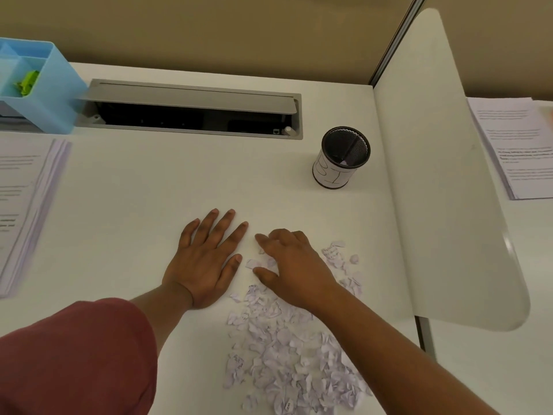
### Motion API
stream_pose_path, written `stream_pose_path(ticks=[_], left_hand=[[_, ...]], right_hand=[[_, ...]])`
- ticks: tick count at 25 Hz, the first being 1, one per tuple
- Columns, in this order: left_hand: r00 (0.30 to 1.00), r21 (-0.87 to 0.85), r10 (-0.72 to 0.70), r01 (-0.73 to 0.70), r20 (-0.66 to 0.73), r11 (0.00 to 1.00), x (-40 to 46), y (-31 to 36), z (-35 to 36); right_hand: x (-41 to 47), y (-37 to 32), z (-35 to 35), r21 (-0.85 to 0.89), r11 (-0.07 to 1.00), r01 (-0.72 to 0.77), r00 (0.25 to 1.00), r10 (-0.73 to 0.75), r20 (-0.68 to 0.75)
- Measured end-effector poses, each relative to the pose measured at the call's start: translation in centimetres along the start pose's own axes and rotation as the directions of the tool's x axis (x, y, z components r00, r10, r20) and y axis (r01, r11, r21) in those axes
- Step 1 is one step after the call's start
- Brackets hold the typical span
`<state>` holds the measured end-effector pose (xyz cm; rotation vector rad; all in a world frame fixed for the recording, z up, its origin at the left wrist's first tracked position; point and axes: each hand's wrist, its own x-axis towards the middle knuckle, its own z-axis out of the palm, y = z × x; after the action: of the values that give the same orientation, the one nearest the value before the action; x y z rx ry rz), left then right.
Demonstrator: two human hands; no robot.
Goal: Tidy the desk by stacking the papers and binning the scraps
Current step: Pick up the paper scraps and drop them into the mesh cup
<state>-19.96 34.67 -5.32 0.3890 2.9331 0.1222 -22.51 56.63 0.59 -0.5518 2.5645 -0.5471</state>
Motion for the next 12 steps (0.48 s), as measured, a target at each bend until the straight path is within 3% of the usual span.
stream_pose_path(ticks=[6,12], left_hand=[[1.000,-0.002,0.004,-0.004,-0.009,1.000,-0.1,0.0,0.0],[1.000,-0.015,0.004,-0.004,-0.011,1.000,0.0,0.0,0.0]], right_hand=[[0.7,-1.2,2.7,-0.130,0.990,0.052,0.991,-0.067,-0.113],[1.0,0.5,2.4,-0.156,0.986,0.065,0.991,-0.082,-0.108]])
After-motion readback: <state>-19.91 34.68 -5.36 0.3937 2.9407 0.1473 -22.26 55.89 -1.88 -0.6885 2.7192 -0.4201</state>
